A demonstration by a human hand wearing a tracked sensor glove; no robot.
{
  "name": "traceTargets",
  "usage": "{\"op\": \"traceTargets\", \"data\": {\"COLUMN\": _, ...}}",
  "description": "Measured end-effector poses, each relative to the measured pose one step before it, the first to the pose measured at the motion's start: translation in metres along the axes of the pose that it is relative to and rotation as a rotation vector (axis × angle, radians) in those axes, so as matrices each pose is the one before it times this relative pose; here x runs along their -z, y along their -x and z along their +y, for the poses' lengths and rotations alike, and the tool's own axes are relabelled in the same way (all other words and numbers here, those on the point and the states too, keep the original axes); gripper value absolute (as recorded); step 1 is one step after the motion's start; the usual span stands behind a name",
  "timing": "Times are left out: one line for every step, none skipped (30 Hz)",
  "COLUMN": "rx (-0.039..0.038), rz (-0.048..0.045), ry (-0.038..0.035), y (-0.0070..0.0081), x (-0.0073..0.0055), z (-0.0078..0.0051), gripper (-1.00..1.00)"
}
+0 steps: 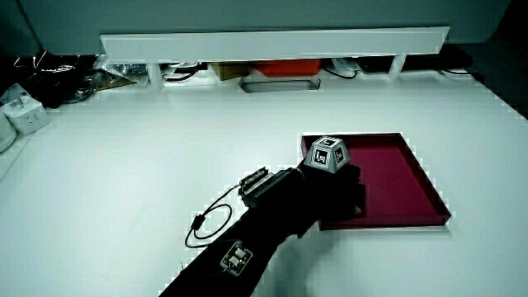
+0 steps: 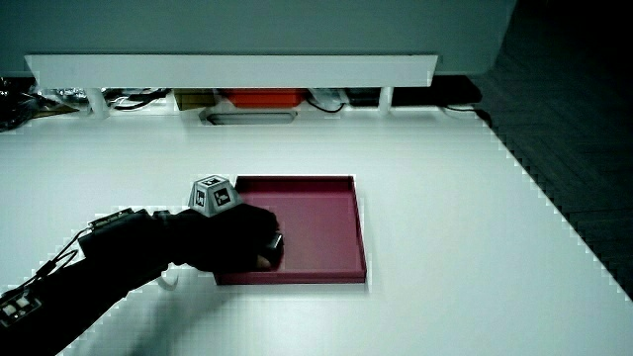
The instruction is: Place charger into plate
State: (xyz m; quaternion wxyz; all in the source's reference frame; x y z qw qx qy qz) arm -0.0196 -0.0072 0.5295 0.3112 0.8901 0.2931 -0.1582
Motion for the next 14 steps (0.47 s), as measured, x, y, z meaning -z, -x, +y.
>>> {"op": "traceTargets", "data": {"rx": -0.00367, "rz": -0.00094, "ry": 0.00398, "y": 0.00154, "x": -0.00085, "z": -0.00090, "gripper": -0.33}}
{"op": "traceTargets", "data": {"rx": 0.00836, "rz": -0.01908, "ry": -0.02216, "y": 0.00433, "x": 0.00235, "z": 0.00016, "gripper": -0.40}}
{"op": "traceTargets", "data": {"rx": 0.00222, "rz": -0.00956, "ry": -0.00463, "y": 0.00376, "x": 0.00066, "z": -0.00069, "gripper": -0.47}}
{"op": "traceTargets", "data": {"rx": 0.00947, "rz": -0.00295, "ry": -0.02505, "y": 0.00581, "x": 0.00208, "z": 0.00014, "gripper": -0.53}}
{"op": "traceTargets", "data": {"rx": 0.01196, "rz": -0.01966, "ry": -0.01018, "y": 0.00194, "x": -0.00424, "z": -0.00299, "gripper": -0.60}}
{"op": "traceTargets", "data": {"rx": -0.01294, "rz": -0.01908, "ry": -0.01270, "y": 0.00210, "x": -0.00350, "z": -0.00340, "gripper": -0.67}}
{"op": "traceTargets", "data": {"rx": 0.01510, "rz": -0.02628, "ry": -0.01204, "y": 0.00388, "x": -0.00170, "z": -0.00209, "gripper": -0.73}}
{"op": "traceTargets", "data": {"rx": 0.00268, "rz": -0.02381, "ry": -0.01682, "y": 0.00171, "x": -0.00452, "z": -0.00389, "gripper": -0.80}}
{"op": "traceTargets", "data": {"rx": 0.03899, "rz": 0.02737, "ry": -0.02769, "y": 0.00178, "x": -0.00527, "z": -0.00366, "gripper": -0.87}}
{"op": "traceTargets", "data": {"rx": 0.03658, "rz": -0.00319, "ry": -0.02369, "y": 0.00344, "x": -0.00325, "z": -0.00259, "gripper": -0.93}}
{"op": "traceTargets", "data": {"rx": 0.03658, "rz": -0.00319, "ry": -0.02369, "y": 0.00334, "x": -0.00332, "z": -0.00263, "gripper": -1.00}}
{"op": "traceTargets", "data": {"rx": -0.02507, "rz": -0.01989, "ry": 0.00444, "y": -0.00062, "x": -0.00917, "z": -0.00574, "gripper": -1.00}}
{"op": "traceTargets", "data": {"rx": -0.02506, "rz": -0.01989, "ry": 0.00444, "y": -0.00065, "x": -0.00913, "z": -0.00580, "gripper": -1.00}}
{"op": "traceTargets", "data": {"rx": 0.05698, "rz": 0.07151, "ry": -0.02512, "y": -0.00427, "x": -0.01279, "z": -0.00579, "gripper": -1.00}}
